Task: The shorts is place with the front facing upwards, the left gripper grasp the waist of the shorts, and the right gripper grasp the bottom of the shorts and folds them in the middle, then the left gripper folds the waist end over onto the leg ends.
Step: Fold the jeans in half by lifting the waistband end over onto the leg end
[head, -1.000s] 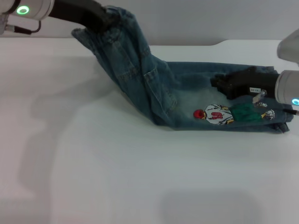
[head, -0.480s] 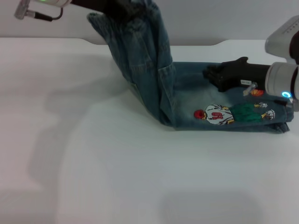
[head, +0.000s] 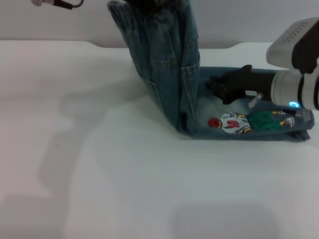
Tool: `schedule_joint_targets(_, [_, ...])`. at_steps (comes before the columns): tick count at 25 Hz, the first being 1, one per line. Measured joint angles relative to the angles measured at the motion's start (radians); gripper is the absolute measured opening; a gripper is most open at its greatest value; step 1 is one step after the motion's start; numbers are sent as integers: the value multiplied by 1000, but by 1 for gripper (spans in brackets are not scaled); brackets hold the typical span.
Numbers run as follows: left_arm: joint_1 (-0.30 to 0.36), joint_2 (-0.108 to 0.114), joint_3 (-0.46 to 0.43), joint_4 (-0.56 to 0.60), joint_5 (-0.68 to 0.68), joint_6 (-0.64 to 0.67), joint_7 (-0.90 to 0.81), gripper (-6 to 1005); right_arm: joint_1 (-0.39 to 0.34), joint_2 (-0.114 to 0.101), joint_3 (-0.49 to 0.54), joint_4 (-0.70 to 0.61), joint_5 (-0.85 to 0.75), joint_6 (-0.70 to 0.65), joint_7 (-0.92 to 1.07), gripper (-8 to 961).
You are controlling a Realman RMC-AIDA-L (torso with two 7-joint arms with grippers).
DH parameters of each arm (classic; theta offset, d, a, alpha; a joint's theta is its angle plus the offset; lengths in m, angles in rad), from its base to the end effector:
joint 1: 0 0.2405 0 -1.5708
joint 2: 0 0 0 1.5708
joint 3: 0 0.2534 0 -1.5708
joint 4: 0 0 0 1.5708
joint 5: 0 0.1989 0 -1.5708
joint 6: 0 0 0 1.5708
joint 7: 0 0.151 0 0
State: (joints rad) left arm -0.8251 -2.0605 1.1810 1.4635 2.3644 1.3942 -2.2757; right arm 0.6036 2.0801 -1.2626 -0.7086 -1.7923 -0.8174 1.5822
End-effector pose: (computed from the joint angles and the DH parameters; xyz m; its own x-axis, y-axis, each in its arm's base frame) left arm -0.0506 0.4033 0.0467 0.9822 0.1504 0.1123 0.1863 -0.8544 -0.4851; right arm 0.2241 0.4004 -0.0448 0.8834 -0.3341 -0.3285 -0.4613 -0.7429 -0.4851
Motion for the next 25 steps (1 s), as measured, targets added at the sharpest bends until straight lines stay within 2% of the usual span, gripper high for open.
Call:
schedule_joint_targets(11, [-2,-3,38,33,-19,-3,-11,69,27,1,-70,4,41,0,0,124])
schedule_joint_targets(25, [1,-3,54,46,-24,-4,-11,80,61,2,-156,8,116,-64,12,124])
